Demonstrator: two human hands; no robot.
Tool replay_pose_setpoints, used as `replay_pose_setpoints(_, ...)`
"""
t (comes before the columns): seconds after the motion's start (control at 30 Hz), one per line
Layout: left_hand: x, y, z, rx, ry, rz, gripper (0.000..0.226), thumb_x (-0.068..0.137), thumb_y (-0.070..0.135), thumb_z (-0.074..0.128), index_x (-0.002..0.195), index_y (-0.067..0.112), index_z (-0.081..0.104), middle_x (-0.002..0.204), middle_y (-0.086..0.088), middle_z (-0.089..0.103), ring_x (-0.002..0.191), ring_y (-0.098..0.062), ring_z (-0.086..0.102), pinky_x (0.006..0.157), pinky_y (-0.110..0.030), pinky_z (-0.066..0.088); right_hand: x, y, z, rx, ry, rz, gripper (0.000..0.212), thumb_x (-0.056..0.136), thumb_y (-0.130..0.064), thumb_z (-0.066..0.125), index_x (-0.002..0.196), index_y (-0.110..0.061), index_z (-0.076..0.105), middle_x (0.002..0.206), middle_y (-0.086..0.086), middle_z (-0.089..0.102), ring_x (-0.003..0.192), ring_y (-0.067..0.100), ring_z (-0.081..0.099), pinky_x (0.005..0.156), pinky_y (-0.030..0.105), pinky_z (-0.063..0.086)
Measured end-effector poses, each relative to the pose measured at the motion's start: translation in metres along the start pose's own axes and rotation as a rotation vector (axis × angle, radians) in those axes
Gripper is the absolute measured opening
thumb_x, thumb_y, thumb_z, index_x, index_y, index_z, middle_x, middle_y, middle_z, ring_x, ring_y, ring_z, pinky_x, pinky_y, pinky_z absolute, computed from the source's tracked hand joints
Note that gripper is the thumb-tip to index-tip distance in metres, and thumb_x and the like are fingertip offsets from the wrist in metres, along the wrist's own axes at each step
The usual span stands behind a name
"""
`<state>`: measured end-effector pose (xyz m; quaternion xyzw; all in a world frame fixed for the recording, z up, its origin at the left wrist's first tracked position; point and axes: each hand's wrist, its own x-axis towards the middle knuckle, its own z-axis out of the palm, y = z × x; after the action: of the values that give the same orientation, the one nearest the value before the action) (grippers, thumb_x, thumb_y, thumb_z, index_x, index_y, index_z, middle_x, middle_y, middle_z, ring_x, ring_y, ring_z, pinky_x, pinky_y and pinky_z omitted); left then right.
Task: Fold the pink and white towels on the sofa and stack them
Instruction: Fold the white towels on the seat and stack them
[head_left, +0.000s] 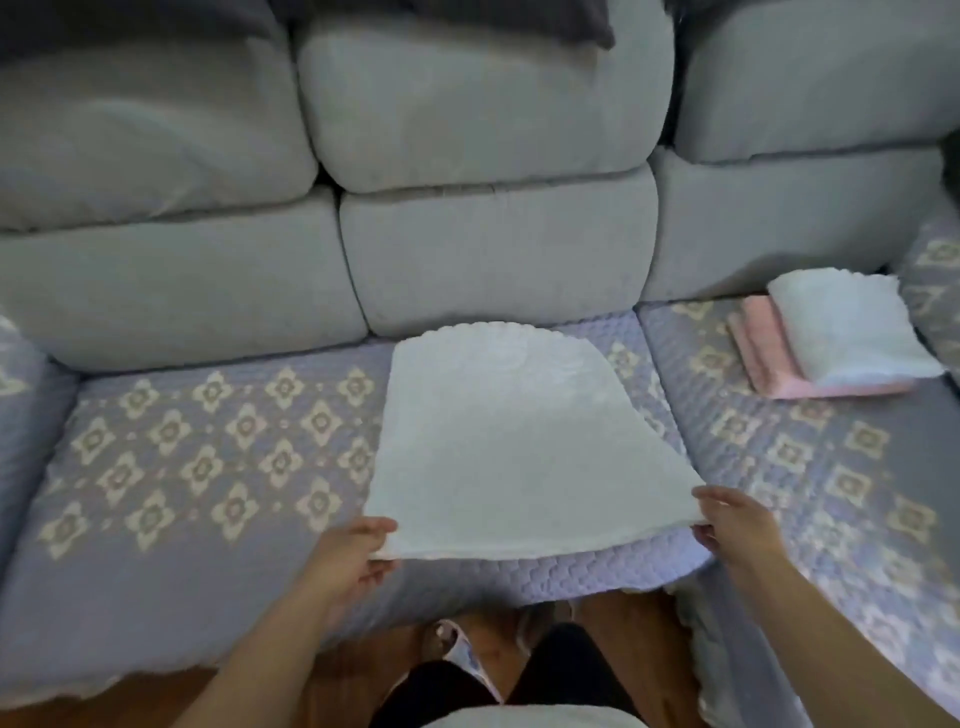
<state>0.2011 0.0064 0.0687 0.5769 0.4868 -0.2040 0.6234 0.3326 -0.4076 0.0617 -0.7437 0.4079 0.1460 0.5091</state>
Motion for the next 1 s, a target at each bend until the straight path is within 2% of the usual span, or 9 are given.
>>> replay_pose_setpoints(0.1,0.033,-0.048,0.023,0.016,0.032,-0.143,0.023,0.103,0.003,0.049,0.102,0.007,0.071,0.104,-0.015,0.066,0.082,-0.03,0.067,0.073,-0.032,0.053,0.04,0.049,0.009,-0.155,-0.028,0.094,0.021,0.1,-0.004,0.051,0.102,-0.004,0.072,0.081,0.015,0.061,0.06,0.026,0.054,0.038,0.016,0.047)
replay_pose_setpoints(0.2,0.045,-0.07,0.04,0.078,0.046,-0.267,0.02,0.1,-0.003,0.052,0.107,0.003,0.07,0.097,-0.014,0.069,0.077,-0.023,0.068,0.061,-0.024,0.056,0.066,0.075,0.014,-0.232,-0.09,0.216,0.022,0.101,0.0,0.049,0.106,-0.002,0.07,0.106,0.018,0.064,0.075,0.026,0.06,0.051,0.026,0.053)
replay_pose_setpoints(0.33,0.038,-0.06,0.049,0.203,-0.067,-0.26,0.047,0.087,-0.02,0.053,0.123,0.011,0.061,0.092,-0.004,0.067,0.075,-0.013,0.066,0.051,-0.013,0.052,0.085,0.06,0.006,-0.118,-0.301,0.422,0.037,0.091,0.02,0.044,0.12,0.003,0.06,0.112,0.022,0.057,0.082,0.029,0.06,0.058,0.03,0.061)
replay_pose_setpoints(0.43,0.046,-0.035,0.051,0.293,0.052,-0.147,0.028,0.089,-0.01,0.063,0.1,0.015,0.067,0.095,-0.006,0.071,0.082,-0.016,0.068,0.057,-0.02,0.055,0.102,0.016,0.004,-0.347,-0.489,0.289,0.043,0.086,0.026,0.045,0.123,0.006,0.056,0.099,0.023,0.061,0.081,0.035,0.058,0.064,0.035,0.054)
replay_pose_setpoints(0.53,0.088,-0.002,0.045,0.456,0.231,0.042,0.01,0.094,0.016,0.066,0.086,0.012,0.069,0.087,-0.013,0.072,0.088,-0.036,0.069,0.073,-0.043,0.056,0.135,-0.034,0.028,-0.485,-0.436,0.066,0.029,0.091,0.013,0.058,0.117,0.0,0.064,0.097,0.021,0.067,0.08,0.029,0.062,0.068,0.033,0.051)
replay_pose_setpoints(0.63,0.151,0.04,0.045,0.358,0.344,0.157,0.034,0.088,0.04,0.07,0.098,0.008,0.071,0.09,-0.009,0.072,0.088,-0.031,0.068,0.077,-0.045,0.054,0.185,-0.069,0.076,-0.584,-0.397,-0.111,0.014,0.099,-0.011,0.06,0.11,-0.009,0.067,0.096,0.012,0.065,0.076,0.021,0.058,0.064,0.032,0.045)
replay_pose_setpoints(0.77,0.266,0.076,0.072,0.21,0.376,0.219,0.01,0.1,0.021,0.058,0.105,0.016,0.066,0.093,-0.006,0.068,0.083,-0.025,0.063,0.069,-0.029,0.046,0.268,-0.073,0.17,-0.538,-0.283,-0.262,0.011,0.099,-0.02,0.055,0.102,-0.013,0.064,0.095,0.011,0.065,0.08,0.028,0.06,0.065,0.034,0.045)
replay_pose_setpoints(0.9,0.36,0.059,0.091,0.439,0.469,0.211,0.017,0.104,0.024,0.046,0.101,0.012,0.058,0.095,-0.01,0.053,0.088,-0.025,0.05,0.074,-0.035,0.037,0.325,-0.04,0.238,-0.61,-0.146,-0.256,0.016,0.1,-0.024,0.045,0.091,-0.011,0.049,0.091,0.011,0.054,0.084,0.03,0.053,0.07,0.037,0.041)
replay_pose_setpoints(1.0,0.384,0.046,0.09,0.513,0.548,0.244,0.029,0.104,0.024,0.041,0.093,0.001,0.057,0.09,-0.014,0.054,0.085,-0.025,0.048,0.077,-0.036,0.035,0.337,-0.025,0.254,-0.704,-0.009,-0.267,0.023,0.101,-0.029,0.04,0.109,-0.011,0.051,0.109,0.021,0.058,0.101,0.04,0.058,0.083,0.043,0.044)
